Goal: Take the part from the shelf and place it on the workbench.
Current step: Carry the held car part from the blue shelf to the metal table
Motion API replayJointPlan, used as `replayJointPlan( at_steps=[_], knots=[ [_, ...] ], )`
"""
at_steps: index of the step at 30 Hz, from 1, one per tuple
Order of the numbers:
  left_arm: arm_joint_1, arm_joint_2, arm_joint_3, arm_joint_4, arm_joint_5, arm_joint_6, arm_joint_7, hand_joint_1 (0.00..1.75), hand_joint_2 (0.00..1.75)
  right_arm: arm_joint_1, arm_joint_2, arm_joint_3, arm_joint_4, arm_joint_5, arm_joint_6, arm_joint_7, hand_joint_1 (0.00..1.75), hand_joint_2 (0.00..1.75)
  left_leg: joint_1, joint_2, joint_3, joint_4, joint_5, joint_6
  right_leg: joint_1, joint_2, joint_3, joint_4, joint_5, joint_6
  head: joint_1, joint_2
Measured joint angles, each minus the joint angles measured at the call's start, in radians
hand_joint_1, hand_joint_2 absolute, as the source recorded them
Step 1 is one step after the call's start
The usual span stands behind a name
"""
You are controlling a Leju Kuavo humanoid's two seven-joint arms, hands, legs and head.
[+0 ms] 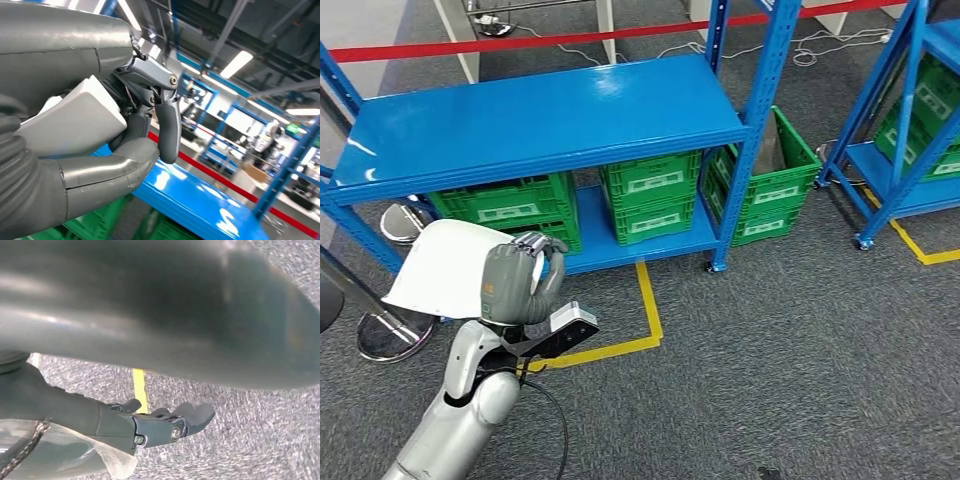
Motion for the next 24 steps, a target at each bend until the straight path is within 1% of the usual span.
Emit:
replayJointPlan(
  at_steps=[1, 2, 3, 4, 5, 6, 7, 8, 9, 10, 11, 12, 13, 14, 15, 16, 17, 18, 19, 20, 21, 22, 23, 24],
  knots=[
    [-0.001, 0.000, 0.000, 0.000, 0.000, 0.000, 0.000, 1.75, 1.75, -0.001, 0.000, 0.000, 0.000, 0.000, 0.000, 0.000, 0.00, 0.00, 0.000, -0.027, 0.030, -0.065, 0.027, 0.008, 0.001, 0.012, -0.003, 0.001, 0.003, 0.003, 0.001, 0.000],
    [-0.002, 0.000, 0.000, 0.000, 0.000, 0.000, 0.000, 1.75, 1.75, -0.002, 0.001, 0.000, 0.000, 0.000, 0.000, 0.000, 0.00, 0.00, 0.000, -0.050, 0.051, -0.113, 0.041, 0.014, -0.002, 0.024, -0.008, 0.002, 0.006, 0.007, 0.002, 0.000],
    [-0.003, 0.000, -0.001, 0.001, -0.001, 0.001, 0.000, 1.75, 1.75, -0.002, 0.001, 0.000, 0.000, 0.000, 0.000, 0.000, 0.00, 0.00, -0.001, -0.067, 0.060, -0.138, 0.045, 0.018, -0.005, 0.034, -0.015, 0.003, 0.010, 0.013, 0.001, 0.000],
    [-0.004, -0.001, -0.001, 0.001, -0.001, 0.001, 0.000, 1.75, 1.75, -0.002, 0.001, 0.000, 0.000, 0.000, 0.000, 0.000, 0.00, 0.00, -0.002, -0.069, 0.060, -0.145, 0.044, 0.019, -0.008, 0.045, -0.021, 0.002, 0.015, 0.020, 0.001, 0.000],
    [-0.005, -0.002, -0.001, 0.001, -0.001, 0.002, 0.000, 1.75, 1.75, 0.000, 0.001, 0.000, 0.000, 0.000, 0.000, 0.000, 0.00, 0.00, -0.003, -0.059, 0.061, -0.152, 0.047, 0.019, -0.011, 0.056, -0.026, 0.000, 0.020, 0.028, -0.001, 0.000],
    [-0.006, -0.004, -0.001, 0.001, -0.001, 0.002, 0.000, 1.75, 1.75, 0.002, 0.000, 0.000, 0.000, 0.000, 0.000, 0.000, 0.00, 0.00, -0.001, -0.046, 0.062, -0.159, 0.052, 0.019, -0.011, 0.050, -0.032, 0.002, 0.019, 0.034, -0.001, 0.000],
    [-0.007, -0.006, -0.001, 0.001, -0.001, 0.003, -0.001, 1.75, 1.75, 0.004, 0.000, 0.000, 0.000, 0.000, 0.000, 0.000, 0.00, 0.00, 0.001, -0.032, 0.063, -0.166, 0.057, 0.021, -0.010, 0.030, -0.042, 0.015, 0.008, 0.039, 0.002, 0.000],
    [-0.008, -0.008, -0.001, 0.002, 0.000, 0.004, -0.002, 1.75, 1.75, 0.003, 0.000, 0.000, 0.000, 0.000, -0.001, 0.000, 0.00, 0.00, 0.004, -0.017, 0.064, -0.173, 0.062, 0.024, -0.008, 0.002, -0.060, 0.047, -0.014, 0.045, 0.005, 0.000],
    [-0.008, -0.010, -0.001, 0.002, 0.002, 0.005, -0.003, 1.75, 1.75, 0.002, 0.000, 0.000, 0.000, 0.000, -0.001, 0.001, 0.00, 0.00, 0.005, -0.001, 0.064, -0.176, 0.065, 0.025, -0.009, -0.032, -0.086, 0.102, -0.047, 0.050, 0.008, 0.000],
    [-0.007, -0.010, -0.001, 0.003, 0.003, 0.006, -0.004, 1.75, 1.75, 0.000, 0.000, 0.000, 0.000, -0.001, -0.002, 0.002, 0.00, 0.00, 0.004, 0.015, 0.062, -0.176, 0.066, 0.027, -0.011, -0.053, -0.116, 0.169, -0.082, 0.057, 0.010, 0.000],
    [-0.006, -0.010, -0.001, 0.005, 0.004, 0.006, -0.004, 1.75, 1.75, -0.001, 0.000, 0.000, 0.000, -0.001, -0.002, 0.004, 0.00, 0.00, 0.004, 0.032, 0.061, -0.176, 0.066, 0.027, -0.013, -0.063, -0.142, 0.230, -0.107, 0.064, 0.010, 0.000],
    [-0.004, -0.010, -0.001, 0.007, 0.005, 0.007, -0.005, 1.75, 1.75, -0.001, 0.000, 0.000, 0.000, -0.001, -0.003, 0.007, 0.00, 0.00, 0.004, 0.049, 0.060, -0.176, 0.066, 0.027, -0.016, -0.068, -0.153, 0.265, -0.116, 0.069, 0.010, 0.000],
    [-0.004, -0.010, -0.001, 0.009, 0.005, 0.008, -0.005, 1.75, 1.75, 0.001, 0.000, 0.000, 0.000, -0.001, -0.003, 0.009, 0.00, 0.00, 0.004, 0.064, 0.059, -0.175, 0.066, 0.027, -0.019, -0.072, -0.146, 0.262, -0.108, 0.073, 0.010, 0.000],
    [-0.003, -0.010, -0.002, 0.010, 0.006, 0.009, -0.006, 1.75, 1.75, 0.002, -0.001, -0.001, 0.000, -0.001, -0.004, 0.012, 0.00, 0.00, 0.004, 0.078, 0.060, -0.175, 0.066, 0.025, -0.021, -0.079, -0.117, 0.219, -0.084, 0.075, 0.010, 0.000],
    [-0.003, -0.010, -0.002, 0.010, 0.007, 0.010, -0.006, 1.75, 1.75, 0.002, -0.001, -0.001, 0.000, 0.000, -0.004, 0.012, 0.00, 0.00, 0.004, 0.090, 0.061, -0.174, 0.065, 0.023, -0.022, -0.095, -0.074, 0.149, -0.054, 0.076, 0.010, 0.000],
    [-0.003, -0.010, -0.001, 0.010, 0.008, 0.011, -0.006, 1.75, 1.75, 0.001, -0.001, -0.001, 0.000, 0.001, -0.004, 0.012, 0.00, 0.00, 0.001, 0.100, 0.061, -0.173, 0.063, 0.018, -0.019, -0.119, -0.030, 0.078, -0.033, 0.074, 0.011, 0.000],
    [-0.003, -0.010, -0.001, 0.010, 0.008, 0.011, -0.006, 1.75, 1.75, 0.000, -0.002, -0.001, 0.000, 0.002, -0.004, 0.012, 0.00, 0.00, -0.002, 0.110, 0.061, -0.171, 0.061, 0.013, -0.016, -0.135, 0.002, 0.025, -0.019, 0.068, 0.010, 0.000],
    [-0.004, -0.009, -0.002, 0.010, 0.008, 0.011, -0.007, 1.75, 1.75, -0.002, -0.002, -0.001, 0.000, 0.003, -0.004, 0.012, 0.00, 0.00, -0.006, 0.119, 0.061, -0.168, 0.060, 0.007, -0.014, -0.146, 0.020, -0.006, -0.014, 0.061, 0.008, 0.000],
    [-0.004, -0.009, -0.002, 0.010, 0.009, 0.011, -0.007, 1.75, 1.75, -0.002, -0.002, -0.001, 0.000, 0.005, -0.003, 0.012, 0.00, 0.00, -0.008, 0.127, 0.061, -0.166, 0.059, 0.003, -0.011, -0.144, 0.022, -0.014, -0.015, 0.052, 0.007, 0.000],
    [-0.004, -0.009, -0.003, 0.010, 0.010, 0.011, -0.008, 1.75, 1.75, -0.001, -0.002, -0.001, 0.000, 0.005, -0.003, 0.012, 0.00, 0.00, -0.008, 0.137, 0.062, -0.165, 0.059, -0.002, -0.011, -0.131, 0.018, -0.013, -0.012, 0.043, 0.005, 0.000],
    [-0.005, -0.010, -0.003, 0.010, 0.011, 0.011, -0.009, 1.75, 1.75, 0.001, -0.002, -0.001, 0.000, 0.006, -0.002, 0.012, 0.00, 0.00, -0.005, 0.137, 0.061, -0.161, 0.055, -0.007, -0.012, -0.121, 0.016, -0.014, -0.010, 0.036, 0.005, 0.000],
    [-0.005, -0.011, -0.004, 0.010, 0.011, 0.011, -0.009, 1.75, 1.75, 0.001, -0.002, -0.001, 0.000, 0.006, -0.002, 0.012, 0.00, 0.00, -0.002, 0.121, 0.057, -0.147, 0.042, -0.012, -0.013, -0.111, 0.015, -0.014, -0.007, 0.029, 0.004, 0.000],
    [-0.005, -0.011, -0.005, 0.010, 0.011, 0.011, -0.010, 1.75, 1.75, 0.001, -0.002, -0.001, 0.000, 0.006, -0.002, 0.012, 0.00, 0.00, 0.001, 0.097, 0.046, -0.117, 0.017, -0.016, -0.014, -0.100, 0.013, -0.016, -0.003, 0.022, 0.003, 0.000],
    [-0.003, -0.011, -0.006, 0.010, 0.011, 0.011, -0.010, 1.75, 1.75, -0.001, -0.002, -0.001, 0.000, 0.006, -0.001, 0.012, 0.00, 0.00, 0.003, 0.067, 0.025, -0.064, -0.017, -0.020, -0.016, -0.089, 0.012, -0.016, -0.001, 0.017, 0.002, 0.000]
  ],
)
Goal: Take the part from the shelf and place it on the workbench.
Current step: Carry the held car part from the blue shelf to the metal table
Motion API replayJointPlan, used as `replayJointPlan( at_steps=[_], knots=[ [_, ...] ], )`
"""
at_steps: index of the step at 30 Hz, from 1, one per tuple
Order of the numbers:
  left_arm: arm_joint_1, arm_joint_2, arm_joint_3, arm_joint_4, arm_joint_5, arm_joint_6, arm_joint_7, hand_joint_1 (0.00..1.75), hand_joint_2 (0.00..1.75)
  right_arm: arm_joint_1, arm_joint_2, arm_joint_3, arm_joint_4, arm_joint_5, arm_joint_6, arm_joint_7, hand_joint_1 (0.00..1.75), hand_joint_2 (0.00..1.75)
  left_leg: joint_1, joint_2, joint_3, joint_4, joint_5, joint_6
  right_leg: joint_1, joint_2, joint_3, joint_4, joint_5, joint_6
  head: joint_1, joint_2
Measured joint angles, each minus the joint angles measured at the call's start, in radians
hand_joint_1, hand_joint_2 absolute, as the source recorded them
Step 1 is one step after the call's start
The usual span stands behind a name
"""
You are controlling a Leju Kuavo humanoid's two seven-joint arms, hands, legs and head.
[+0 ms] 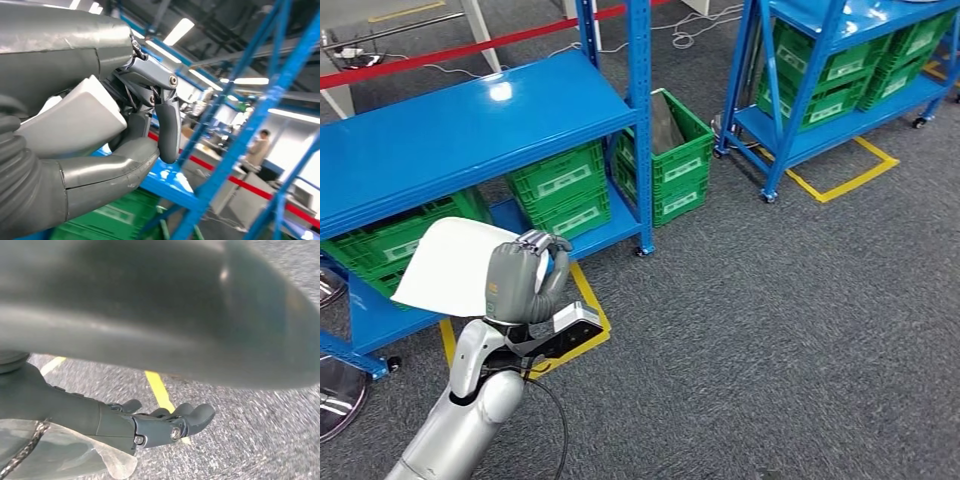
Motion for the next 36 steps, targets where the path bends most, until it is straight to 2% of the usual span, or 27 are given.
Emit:
replayJointPlan(
  at_steps=[1, 2, 3, 4, 5, 6, 8, 10, 12, 13, 14, 16, 18, 19, 20, 21, 23, 24, 25, 27, 28, 30, 31, 33, 34, 35, 36],
  knots=[
    [0.002, 0.001, -0.001, 0.000, 0.000, 0.000, 0.000, 1.75, 1.75, -0.001, 0.000, 0.000, 0.000, 0.000, 0.000, 0.000, 0.00, 0.00, 0.001, -0.023, -0.027, 0.068, -0.037, -0.001, 0.001, 0.013, -0.002, 0.000, 0.002, -0.004, -0.001, 0.000],
    [0.005, 0.001, -0.002, 0.001, 0.000, 0.000, 0.000, 1.75, 1.75, -0.002, 0.000, 0.000, 0.000, 0.000, 0.001, 0.000, 0.00, 0.00, 0.001, -0.033, -0.055, 0.136, -0.066, -0.001, 0.002, 0.026, -0.004, 0.000, 0.003, -0.006, -0.001, 0.000],
    [0.008, 0.002, -0.002, 0.003, 0.001, 0.000, 0.000, 1.75, 1.75, -0.002, 0.000, 0.000, 0.000, 0.000, 0.001, 0.000, 0.00, 0.00, 0.001, -0.037, -0.074, 0.182, -0.080, -0.001, 0.003, 0.041, -0.006, 0.001, 0.005, -0.008, -0.001, 0.000],
    [0.010, 0.002, -0.003, 0.004, 0.001, 0.000, 0.000, 1.75, 1.75, 0.000, 0.000, 0.000, 0.000, 0.000, 0.001, 0.000, 0.00, 0.00, 0.001, -0.039, -0.077, 0.192, -0.073, 0.001, 0.004, 0.055, -0.007, 0.001, 0.007, -0.008, -0.001, 0.000],
    [0.011, 0.002, -0.004, 0.005, 0.001, 0.000, 0.000, 1.75, 1.75, 0.001, 0.000, 0.000, 0.000, 0.000, 0.002, 0.000, 0.00, 0.00, 0.001, -0.042, -0.061, 0.161, -0.047, 0.004, 0.004, 0.070, -0.008, 0.003, 0.008, -0.007, -0.001, 0.000],
    [0.011, 0.002, -0.004, 0.006, 0.001, 0.000, 0.000, 1.75, 1.75, 0.002, 0.000, 0.000, 0.000, 0.000, 0.002, 0.000, 0.00, 0.00, 0.001, -0.049, -0.032, 0.100, -0.009, 0.008, 0.004, 0.084, -0.008, 0.004, 0.009, -0.006, -0.001, 0.000],
    [0.010, 0.002, -0.005, 0.007, 0.001, 0.000, -0.001, 1.75, 1.75, 0.000, 0.000, 0.000, 0.000, 0.000, 0.002, 0.000, 0.00, 0.00, 0.004, -0.089, 0.028, -0.028, 0.044, 0.016, 0.004, 0.109, -0.012, 0.009, 0.012, -0.001, 0.000, 0.000],
    [0.009, 0.001, -0.007, 0.007, 0.001, 0.000, -0.001, 1.75, 1.75, -0.001, 0.001, 0.000, 0.000, 0.000, 0.002, 0.000, 0.00, 0.00, 0.004, -0.116, 0.047, -0.079, 0.052, 0.021, 0.002, 0.130, -0.025, 0.012, 0.019, 0.011, 0.000, 0.000],
    [0.008, -0.001, -0.008, 0.008, 0.001, -0.001, -0.001, 1.75, 1.75, 0.002, 0.001, -0.001, 0.000, 0.000, 0.002, 0.000, 0.00, 0.00, 0.003, -0.102, 0.045, -0.087, 0.056, 0.027, -0.002, 0.142, -0.038, 0.010, 0.026, 0.026, 0.000, 0.000],
    [0.007, -0.002, -0.009, 0.008, 0.001, -0.001, -0.001, 1.75, 1.75, 0.004, 0.001, -0.001, 0.000, 0.000, 0.002, 0.000, 0.00, 0.00, 0.004, -0.091, 0.045, -0.092, 0.061, 0.032, -0.002, 0.127, -0.046, 0.016, 0.021, 0.030, 0.001, 0.000],
    [0.007, -0.004, -0.010, 0.008, 0.001, -0.001, -0.001, 1.75, 1.75, 0.005, 0.001, -0.001, 0.000, 0.000, 0.002, 0.000, 0.00, 0.00, 0.005, -0.078, 0.046, -0.097, 0.065, 0.038, 0.000, 0.102, -0.059, 0.038, 0.005, 0.035, 0.004, 0.000],
    [0.008, -0.005, -0.010, 0.008, 0.001, 0.000, -0.002, 1.75, 1.75, 0.003, 0.001, -0.001, 0.000, 0.000, 0.002, 0.000, 0.00, 0.00, 0.004, -0.049, 0.044, -0.101, 0.070, 0.044, 0.002, 0.044, -0.109, 0.143, -0.055, 0.042, 0.009, 0.000],
    [0.011, -0.004, -0.010, 0.008, 0.001, 0.000, -0.002, 1.75, 1.75, 0.001, 0.001, -0.001, 0.000, 0.000, 0.002, 0.000, 0.00, 0.00, 0.002, -0.018, 0.040, -0.101, 0.070, 0.045, 0.001, 0.024, -0.162, 0.264, -0.106, 0.049, 0.010, 0.000],
    [0.012, -0.004, -0.010, 0.009, 0.001, 0.000, -0.002, 1.75, 1.75, 0.001, 0.001, -0.001, 0.000, 0.000, 0.002, 0.000, 0.00, 0.00, 0.002, -0.003, 0.038, -0.100, 0.070, 0.045, 0.001, 0.020, -0.167, 0.286, -0.109, 0.050, 0.010, 0.000],
    [0.012, -0.004, -0.011, 0.009, 0.001, 0.000, -0.002, 1.75, 1.75, 0.002, 0.001, -0.001, 0.000, 0.000, 0.002, 0.000, 0.00, 0.00, 0.001, 0.011, 0.038, -0.100, 0.070, 0.045, 0.001, 0.016, -0.151, 0.267, -0.094, 0.051, 0.011, 0.000],
    [0.012, -0.004, -0.011, 0.009, 0.001, 0.000, -0.002, 1.75, 1.75, 0.003, 0.001, -0.001, 0.000, 0.000, 0.002, 0.000, 0.00, 0.00, 0.001, 0.025, 0.039, -0.100, 0.069, 0.044, 0.001, 0.007, -0.115, 0.209, -0.066, 0.050, 0.010, 0.000],
    [0.011, -0.004, -0.011, 0.009, 0.001, -0.001, -0.002, 1.75, 1.75, 0.002, 0.001, -0.001, 0.000, 0.000, 0.002, 0.000, 0.00, 0.00, -0.003, 0.047, 0.040, -0.098, 0.065, 0.037, 0.006, -0.034, -0.031, 0.070, -0.022, 0.044, 0.011, 0.000],
    [0.011, -0.004, -0.011, 0.009, 0.001, -0.001, -0.002, 1.75, 1.75, 0.000, 0.001, -0.001, 0.000, 0.000, 0.003, 0.000, 0.00, 0.00, -0.006, 0.056, 0.040, -0.096, 0.064, 0.033, 0.009, -0.048, -0.006, 0.025, -0.013, 0.037, 0.010, 0.000],
    [0.010, -0.004, -0.011, 0.009, 0.001, -0.002, -0.002, 1.75, 1.75, -0.001, 0.001, -0.001, 0.000, 0.000, 0.004, 0.000, 0.00, 0.00, -0.009, 0.065, 0.040, -0.095, 0.062, 0.029, 0.013, -0.055, 0.004, 0.006, -0.013, 0.031, 0.010, 0.000],
    [0.009, -0.004, -0.011, 0.009, 0.001, -0.003, -0.002, 1.75, 1.75, 0.001, 0.001, -0.002, 0.000, 0.000, 0.006, 0.000, 0.00, 0.00, -0.010, 0.083, 0.042, -0.094, 0.060, 0.020, 0.015, -0.034, 0.003, 0.003, -0.010, 0.016, 0.009, 0.000],
    [0.009, -0.005, -0.012, 0.009, 0.001, -0.003, -0.002, 1.75, 1.75, 0.003, 0.001, -0.002, 0.000, 0.000, 0.006, 0.000, 0.00, 0.00, -0.007, 0.074, 0.041, -0.089, 0.053, 0.015, 0.014, -0.024, 0.002, 0.002, -0.008, 0.011, 0.008, 0.000],
    [0.008, -0.004, -0.012, 0.009, 0.002, -0.004, -0.002, 1.75, 1.75, 0.003, 0.001, -0.004, 0.000, 0.000, 0.006, 0.000, 0.00, 0.00, -0.002, 0.022, 0.020, -0.030, 0.010, 0.006, 0.010, -0.002, 0.003, -0.002, -0.003, -0.001, 0.006, 0.000],
    [0.009, -0.002, -0.012, 0.009, 0.002, -0.004, -0.002, 1.75, 1.75, 0.002, 0.001, -0.004, 0.000, 0.000, 0.006, 0.000, 0.00, 0.00, 0.000, -0.009, -0.005, 0.030, -0.024, 0.003, 0.009, 0.011, 0.003, -0.002, -0.002, -0.004, 0.004, 0.000],
    [0.014, 0.001, -0.013, 0.010, 0.002, -0.005, -0.002, 1.75, 1.75, -0.001, 0.001, -0.004, 0.000, 0.000, 0.007, 0.000, 0.00, 0.00, 0.001, -0.034, -0.064, 0.161, -0.078, 0.002, 0.010, 0.039, 0.002, -0.001, -0.001, -0.009, 0.003, 0.000],
    [0.016, 0.002, -0.013, 0.011, 0.002, -0.006, -0.001, 1.75, 1.75, -0.001, 0.002, -0.004, 0.000, 0.000, 0.008, 0.000, 0.00, 0.00, 0.001, -0.037, -0.081, 0.195, -0.081, 0.004, 0.011, 0.055, 0.002, -0.001, 0.000, -0.009, 0.003, 0.000],
    [0.017, 0.003, -0.013, 0.012, 0.002, -0.007, -0.001, 1.75, 1.75, 0.000, 0.002, -0.004, 0.000, 0.000, 0.008, 0.000, 0.00, 0.00, 0.001, -0.040, -0.081, 0.190, -0.063, 0.006, 0.011, 0.070, 0.002, 0.000, 0.000, -0.009, 0.003, 0.000],
    [0.018, 0.003, -0.013, 0.012, 0.002, -0.008, 0.000, 1.75, 1.75, 0.001, 0.002, -0.004, 0.000, 0.000, 0.008, 0.001, 0.00, 0.00, 0.001, -0.046, -0.063, 0.146, -0.028, 0.009, 0.011, 0.085, 0.003, 0.002, 0.000, -0.009, 0.003, 0.000]
  ],
)
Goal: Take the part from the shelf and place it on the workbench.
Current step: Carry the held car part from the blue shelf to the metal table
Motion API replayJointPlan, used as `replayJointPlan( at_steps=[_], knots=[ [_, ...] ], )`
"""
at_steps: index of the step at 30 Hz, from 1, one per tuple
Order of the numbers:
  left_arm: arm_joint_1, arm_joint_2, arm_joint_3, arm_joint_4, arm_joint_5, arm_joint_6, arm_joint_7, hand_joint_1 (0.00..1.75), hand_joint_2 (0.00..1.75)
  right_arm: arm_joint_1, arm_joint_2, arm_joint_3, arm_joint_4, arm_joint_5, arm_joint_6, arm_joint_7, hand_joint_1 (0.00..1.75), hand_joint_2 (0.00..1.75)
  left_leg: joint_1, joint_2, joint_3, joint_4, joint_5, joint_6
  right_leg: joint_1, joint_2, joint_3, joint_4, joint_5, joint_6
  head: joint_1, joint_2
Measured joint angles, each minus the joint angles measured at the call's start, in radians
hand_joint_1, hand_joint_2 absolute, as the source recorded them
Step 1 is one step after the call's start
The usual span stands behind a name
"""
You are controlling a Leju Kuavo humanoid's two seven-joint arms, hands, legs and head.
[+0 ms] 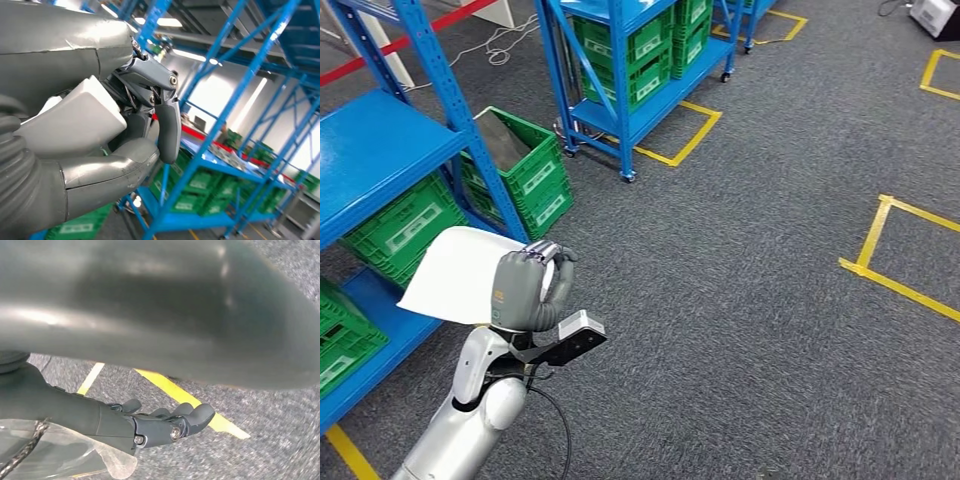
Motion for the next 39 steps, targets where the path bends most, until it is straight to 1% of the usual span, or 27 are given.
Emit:
replayJointPlan(
  at_steps=[2, 3, 4, 6, 7, 9, 10, 11, 13, 14, 16, 17, 19, 20, 22, 23, 25, 26, 28, 29, 30, 31, 32, 34, 36, 38, 39],
  knots=[
    [0.001, 0.001, 0.000, 0.000, 0.000, -0.001, 0.002, 1.75, 1.75, 0.000, 0.001, 0.000, 0.000, 0.000, 0.000, 0.001, 0.00, 0.00, 0.003, -0.042, 0.054, -0.132, 0.073, 0.007, 0.000, 0.028, -0.003, 0.005, 0.000, 0.003, 0.000, 0.000],
    [0.001, 0.001, 0.000, 0.000, 0.000, -0.001, 0.003, 1.75, 1.75, -0.001, 0.001, 0.000, 0.000, 0.000, 0.001, 0.001, 0.00, 0.00, 0.005, -0.064, 0.075, -0.183, 0.091, 0.010, -0.001, 0.041, -0.008, 0.009, 0.001, 0.006, 0.000, 0.000],
    [0.002, 0.002, 0.000, 0.001, 0.000, -0.002, 0.004, 1.75, 1.75, -0.002, 0.002, 0.000, 0.000, 0.000, 0.001, 0.001, 0.00, 0.00, 0.005, -0.080, 0.084, -0.210, 0.095, 0.011, -0.003, 0.052, -0.014, 0.011, 0.003, 0.011, 0.001, 0.000],
    [0.003, 0.001, 0.000, 0.001, 0.000, -0.004, 0.005, 1.75, 1.75, 0.001, 0.002, 0.000, 0.000, 0.000, 0.001, 0.002, 0.00, 0.00, 0.003, -0.073, 0.086, -0.223, 0.092, 0.015, -0.008, 0.073, -0.026, 0.009, 0.010, 0.024, 0.000, 0.000],
    [0.002, 0.000, 0.000, 0.001, 0.000, -0.004, 0.006, 1.75, 1.75, 0.004, 0.003, -0.001, 0.000, 0.000, 0.001, 0.002, 0.00, 0.00, 0.003, -0.061, 0.087, -0.227, 0.095, 0.020, -0.009, 0.067, -0.032, 0.011, 0.009, 0.030, 0.001, 0.000],
    [0.000, -0.003, 0.000, 0.001, 0.000, -0.004, 0.007, 1.75, 1.75, 0.007, 0.003, -0.001, 0.001, 0.000, 0.002, 0.002, 0.00, 0.00, 0.006, -0.034, 0.091, -0.238, 0.102, 0.030, -0.004, 0.011, -0.059, 0.053, -0.019, 0.038, 0.005, 0.000],
    [0.001, -0.004, 0.000, 0.001, 0.000, -0.004, 0.007, 1.75, 1.75, 0.006, 0.003, -0.001, 0.001, 0.000, 0.002, 0.002, 0.00, 0.00, 0.005, -0.018, 0.091, -0.240, 0.103, 0.034, -0.003, -0.026, -0.085, 0.105, -0.047, 0.041, 0.007, 0.000],
    [0.003, -0.004, 0.000, 0.001, 0.000, -0.004, 0.007, 1.75, 1.75, 0.004, 0.003, -0.001, 0.001, 0.000, 0.002, 0.002, 0.00, 0.00, 0.004, -0.002, 0.091, -0.240, 0.103, 0.035, -0.003, -0.049, -0.117, 0.173, -0.080, 0.044, 0.009, 0.000],
    [0.007, -0.002, 0.000, 0.001, 0.000, -0.005, 0.007, 1.75, 1.75, 0.001, 0.003, -0.001, 0.001, 0.000, 0.001, 0.002, 0.00, 0.00, 0.001, 0.031, 0.090, -0.240, 0.102, 0.036, -0.006, -0.063, -0.169, 0.284, -0.118, 0.049, 0.008, 0.000],
    [0.008, -0.002, 0.000, 0.001, 0.000, -0.005, 0.007, 1.75, 1.75, 0.002, 0.003, -0.001, 0.001, 0.000, 0.001, 0.002, 0.00, 0.00, 0.001, 0.047, 0.090, -0.240, 0.102, 0.036, -0.007, -0.066, -0.170, 0.290, -0.110, 0.051, 0.009, 0.000],
    [0.007, -0.002, 0.000, 0.002, 0.000, -0.005, 0.007, 1.75, 1.75, 0.004, 0.003, -0.001, 0.001, 0.000, 0.001, 0.002, 0.00, 0.00, 0.000, 0.073, 0.092, -0.239, 0.099, 0.033, -0.007, -0.085, -0.108, 0.184, -0.053, 0.050, 0.009, 0.000],
    [0.007, -0.002, 0.000, 0.002, 0.000, -0.005, 0.007, 1.75, 1.75, 0.003, 0.003, -0.001, 0.001, 0.000, 0.001, 0.002, 0.00, 0.00, -0.002, 0.085, 0.093, -0.238, 0.097, 0.030, -0.003, -0.110, -0.065, 0.108, -0.029, 0.048, 0.009, 0.000],
    [0.006, -0.002, 0.000, 0.002, 0.000, -0.005, 0.007, 1.75, 1.75, -0.001, 0.003, -0.001, 0.001, 0.000, 0.001, 0.002, 0.00, 0.00, -0.009, 0.105, 0.094, -0.235, 0.092, 0.022, 0.004, -0.142, -0.013, 0.017, -0.008, 0.037, 0.008, 0.000],
    [0.006, -0.002, 0.000, 0.002, 0.000, -0.005, 0.007, 1.75, 1.75, -0.003, 0.003, -0.001, 0.001, 0.000, 0.001, 0.002, 0.00, 0.00, -0.011, 0.116, 0.095, -0.234, 0.092, 0.017, 0.008, -0.143, -0.008, 0.006, -0.009, 0.031, 0.007, 0.000],
    [0.005, -0.003, 0.000, 0.002, 0.000, -0.005, 0.007, 1.75, 1.75, -0.001, 0.003, -0.001, 0.001, 0.000, 0.001, 0.002, 0.00, 0.00, -0.009, 0.130, 0.098, -0.233, 0.088, 0.008, 0.007, -0.118, -0.010, 0.004, -0.004, 0.018, 0.006, 0.000],
    [0.004, -0.004, 0.000, 0.002, 0.000, -0.006, 0.007, 1.75, 1.75, 0.001, 0.003, -0.001, 0.001, 0.000, 0.001, 0.002, 0.00, 0.00, -0.007, 0.120, 0.098, -0.227, 0.080, 0.002, 0.005, -0.107, -0.009, 0.002, -0.001, 0.013, 0.005, 0.000],
    [0.002, -0.004, -0.001, 0.002, 0.000, -0.006, 0.007, 1.75, 1.75, 0.001, 0.003, -0.001, 0.001, 0.000, 0.001, 0.003, 0.00, 0.00, -0.002, 0.072, 0.084, -0.187, 0.049, -0.006, 0.001, -0.089, -0.006, -0.002, 0.003, 0.003, 0.002, 0.000],
    [0.002, -0.003, -0.001, 0.002, 0.000, -0.006, 0.007, 1.75, 1.75, 0.000, 0.003, -0.001, 0.001, 0.000, 0.002, 0.003, 0.00, 0.00, -0.001, 0.045, 0.064, -0.139, 0.023, -0.007, 0.001, -0.080, -0.006, -0.002, 0.004, 0.000, -0.001, 0.000],
    [0.006, 0.001, -0.001, 0.003, -0.001, -0.007, 0.007, 1.75, 1.75, -0.003, 0.003, -0.001, 0.001, 0.000, 0.004, 0.004, 0.00, 0.00, 0.000, 0.016, 0.006, -0.012, -0.032, -0.009, 0.002, -0.054, -0.007, -0.002, 0.005, -0.004, -0.003, 0.000],
    [0.009, 0.003, -0.002, 0.003, -0.002, -0.007, 0.007, 1.75, 1.75, -0.003, 0.003, -0.001, 0.001, 0.000, 0.005, 0.004, 0.00, 0.00, 0.000, 0.010, -0.018, 0.038, -0.046, -0.008, 0.003, -0.038, -0.007, -0.001, 0.005, -0.005, -0.003, 0.000],
    [0.010, 0.004, -0.002, 0.003, -0.002, -0.008, 0.007, 1.75, 1.75, -0.002, 0.003, -0.001, 0.001, 0.000, 0.006, 0.004, 0.00, 0.00, 0.000, 0.007, -0.027, 0.054, -0.039, -0.007, 0.004, -0.023, -0.007, 0.000, 0.006, -0.006, -0.003, 0.000],
    [0.010, 0.005, -0.002, 0.003, -0.003, -0.008, 0.007, 1.75, 1.75, -0.001, 0.003, -0.002, 0.001, 0.000, 0.006, 0.004, 0.00, 0.00, 0.000, 0.004, -0.018, 0.031, -0.013, -0.004, 0.005, -0.008, -0.007, 0.002, 0.006, -0.006, -0.003, 0.000],
    [0.010, 0.005, -0.002, 0.003, -0.003, -0.008, 0.007, 1.75, 1.75, 0.000, 0.003, -0.002, 0.001, 0.000, 0.006, 0.004, 0.00, 0.00, 0.000, -0.006, 0.006, -0.025, 0.025, 0.000, 0.005, 0.007, -0.007, 0.004, 0.006, -0.005, -0.003, 0.000],
    [0.008, 0.005, -0.002, 0.003, -0.003, -0.008, 0.007, 1.75, 1.75, -0.001, 0.003, -0.002, 0.001, 0.001, 0.006, 0.005, 0.00, 0.00, 0.002, -0.054, 0.063, -0.152, 0.085, 0.010, 0.005, 0.035, -0.012, 0.009, 0.007, -0.001, -0.002, 0.000],
    [0.005, 0.005, -0.003, 0.003, -0.003, -0.008, 0.007, 1.75, 1.75, -0.003, 0.004, -0.002, 0.001, 0.002, 0.006, 0.005, 0.00, 0.00, 0.003, -0.086, 0.086, -0.212, 0.095, 0.014, 0.001, 0.057, -0.024, 0.013, 0.012, 0.008, -0.002, 0.000],
    [0.004, 0.003, -0.003, 0.003, -0.003, -0.009, 0.008, 1.75, 1.75, 0.000, 0.004, -0.002, 0.001, 0.005, 0.004, 0.005, 0.00, 0.00, 0.003, -0.068, 0.087, -0.225, 0.096, 0.018, -0.003, 0.079, -0.038, 0.012, 0.018, 0.021, -0.002, 0.000],
    [0.003, 0.000, -0.003, 0.003, -0.003, -0.008, 0.008, 1.75, 1.75, 0.003, 0.004, -0.002, 0.001, 0.007, 0.003, 0.004, 0.00, 0.00, 0.004, -0.055, 0.088, -0.231, 0.099, 0.022, -0.002, 0.069, -0.046, 0.018, 0.013, 0.025, -0.001, 0.000]
  ],
)
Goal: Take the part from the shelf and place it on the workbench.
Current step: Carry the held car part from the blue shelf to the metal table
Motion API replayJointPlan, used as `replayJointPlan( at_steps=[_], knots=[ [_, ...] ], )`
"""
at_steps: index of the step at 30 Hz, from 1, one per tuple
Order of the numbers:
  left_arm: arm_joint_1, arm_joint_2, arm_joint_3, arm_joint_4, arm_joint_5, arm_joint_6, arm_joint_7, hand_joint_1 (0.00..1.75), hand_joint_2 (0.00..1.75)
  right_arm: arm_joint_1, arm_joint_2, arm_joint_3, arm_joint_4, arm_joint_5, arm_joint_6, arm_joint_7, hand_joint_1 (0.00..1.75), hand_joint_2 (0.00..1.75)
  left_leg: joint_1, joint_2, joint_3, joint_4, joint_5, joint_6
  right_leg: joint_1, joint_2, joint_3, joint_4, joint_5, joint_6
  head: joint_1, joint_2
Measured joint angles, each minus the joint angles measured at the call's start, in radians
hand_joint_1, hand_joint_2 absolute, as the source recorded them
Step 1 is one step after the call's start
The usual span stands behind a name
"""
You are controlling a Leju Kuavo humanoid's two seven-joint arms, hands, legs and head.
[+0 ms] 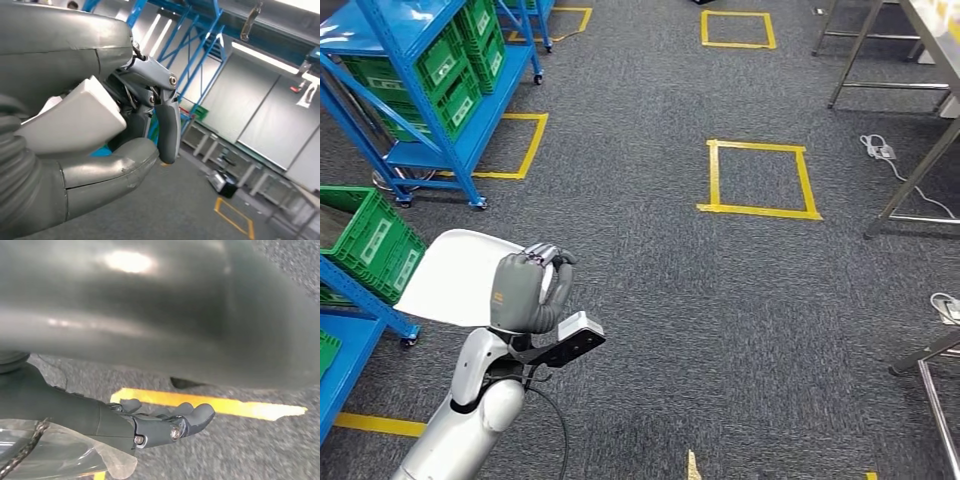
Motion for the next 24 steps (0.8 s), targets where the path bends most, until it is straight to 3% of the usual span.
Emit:
replayJointPlan(
  at_steps=[1, 3, 5, 6, 7, 9, 11, 12, 14, 15, 17, 18, 20, 21, 22, 24],
  knots=[
    [-0.001, -0.004, 0.000, 0.000, 0.000, 0.000, 0.000, 1.75, 1.75, 0.002, 0.000, 0.000, 0.000, 0.002, -0.001, 0.000, 0.00, 0.00, 0.002, 0.015, 0.001, -0.006, 0.004, 0.005, 0.001, -0.023, -0.014, 0.021, -0.015, 0.004, 0.003, 0.000],
    [-0.002, -0.007, 0.000, 0.000, 0.000, 0.001, 0.000, 1.75, 1.75, 0.000, 0.000, 0.000, 0.000, 0.004, -0.002, -0.001, 0.00, 0.00, 0.002, 0.046, 0.002, -0.011, 0.007, 0.011, 0.004, -0.093, -0.065, 0.124, -0.073, 0.012, 0.008, 0.000],
    [0.001, -0.007, 0.000, 0.000, -0.003, 0.001, 0.000, 1.75, 1.75, -0.001, 0.000, 0.000, 0.000, 0.005, -0.002, -0.001, 0.00, 0.00, 0.000, 0.079, 0.001, -0.011, 0.005, 0.013, -0.001, -0.126, -0.121, 0.245, -0.123, 0.021, 0.009, 0.000],
    [0.002, -0.007, 0.000, 0.000, -0.006, 0.002, 0.001, 1.75, 1.75, -0.001, 0.000, 0.000, 0.000, 0.005, -0.002, -0.001, 0.00, 0.00, 0.000, 0.095, 0.002, -0.011, 0.004, 0.012, -0.005, -0.133, -0.132, 0.270, -0.126, 0.026, 0.010, 0.000],
    [0.002, -0.007, 0.000, 0.000, -0.010, 0.003, 0.002, 1.75, 1.75, 0.000, 0.000, 0.000, 0.000, 0.005, -0.001, -0.001, 0.00, 0.00, 0.001, 0.110, 0.002, -0.010, 0.002, 0.010, -0.009, -0.138, -0.121, 0.254, -0.110, 0.030, 0.010, 0.000],
    [0.001, -0.007, 0.000, 0.000, -0.016, 0.005, 0.004, 1.75, 1.75, 0.001, -0.001, 0.000, 0.000, 0.005, 0.000, -0.002, 0.00, 0.00, 0.002, 0.135, 0.005, -0.007, -0.004, 0.002, -0.015, -0.170, -0.050, 0.126, -0.051, 0.037, 0.010, 0.000],
    [-0.001, -0.007, 0.000, 0.000, -0.018, 0.006, 0.005, 1.75, 1.75, -0.002, 0.000, 0.000, 0.000, 0.006, 0.001, -0.004, 0.00, 0.00, -0.002, 0.154, 0.007, 0.000, -0.012, -0.010, -0.013, -0.202, 0.013, 0.018, -0.020, 0.032, 0.010, 0.000],
    [-0.002, -0.006, 0.000, 0.000, -0.018, 0.006, 0.005, 1.75, 1.75, -0.003, 0.000, 0.000, 0.000, 0.006, 0.002, -0.004, 0.00, 0.00, -0.005, 0.162, 0.008, 0.002, -0.014, -0.015, -0.010, -0.208, 0.023, 0.000, -0.020, 0.025, 0.010, 0.000],
    [-0.003, -0.006, 0.000, 0.000, -0.018, 0.007, 0.006, 1.75, 1.75, -0.003, 0.000, 0.000, 0.000, 0.006, 0.002, -0.004, 0.00, 0.00, -0.006, 0.179, 0.013, 0.002, -0.017, -0.021, -0.006, -0.186, 0.023, 0.001, -0.020, 0.009, 0.007, 0.000],
    [-0.005, -0.007, 0.000, 0.000, -0.018, 0.008, 0.006, 1.75, 1.75, -0.001, 0.000, 0.000, 0.000, 0.006, 0.002, -0.004, 0.00, 0.00, -0.003, 0.174, 0.015, 0.006, -0.024, -0.025, -0.007, -0.175, 0.023, 0.001, -0.019, 0.003, 0.007, 0.000],
    [-0.008, -0.007, -0.001, -0.001, -0.018, 0.011, 0.006, 1.75, 1.75, -0.002, 0.000, 0.000, 0.000, 0.006, 0.002, -0.004, 0.00, 0.00, 0.004, 0.131, -0.005, 0.061, -0.063, -0.032, -0.009, -0.153, 0.026, 0.000, -0.018, -0.010, 0.003, 0.000],
    [-0.007, -0.007, -0.001, -0.001, -0.018, 0.012, 0.006, 1.75, 1.75, -0.003, 0.000, 0.000, 0.000, 0.006, 0.003, -0.005, 0.00, 0.00, 0.006, 0.100, -0.031, 0.119, -0.094, -0.034, -0.010, -0.141, 0.026, 0.000, -0.017, -0.015, 0.001, 0.000],
    [-0.003, -0.003, -0.001, -0.001, -0.018, 0.014, 0.006, 1.75, 1.75, -0.006, 0.000, 0.000, 0.000, 0.006, 0.004, -0.005, 0.00, 0.00, 0.006, 0.069, -0.098, 0.255, -0.145, -0.032, -0.007, -0.112, 0.027, 0.000, -0.017, -0.021, -0.001, 0.000],
    [-0.001, -0.002, -0.001, -0.001, -0.018, 0.014, 0.006, 1.75, 1.75, -0.006, 0.000, 0.000, 0.000, 0.006, 0.005, -0.005, 0.00, 0.00, 0.005, 0.064, -0.119, 0.292, -0.147, -0.030, -0.005, -0.097, 0.027, 0.000, -0.016, -0.022, -0.001, 0.000],
    [0.000, -0.001, -0.001, -0.001, -0.018, 0.015, 0.006, 1.75, 1.75, -0.005, 0.000, 0.000, 0.000, 0.006, 0.005, -0.005, 0.00, 0.00, 0.004, 0.061, -0.124, 0.290, -0.129, -0.026, -0.004, -0.080, 0.028, 0.000, -0.016, -0.022, -0.001, 0.000],
    [0.000, -0.001, -0.001, -0.001, -0.018, 0.015, 0.006, 1.75, 1.75, -0.004, 0.000, 0.000, 0.000, 0.006, 0.005, -0.005, 0.00, 0.00, 0.001, 0.039, -0.084, 0.183, -0.052, -0.013, -0.003, -0.049, 0.030, 0.000, -0.015, -0.021, -0.001, 0.000]
  ],
)
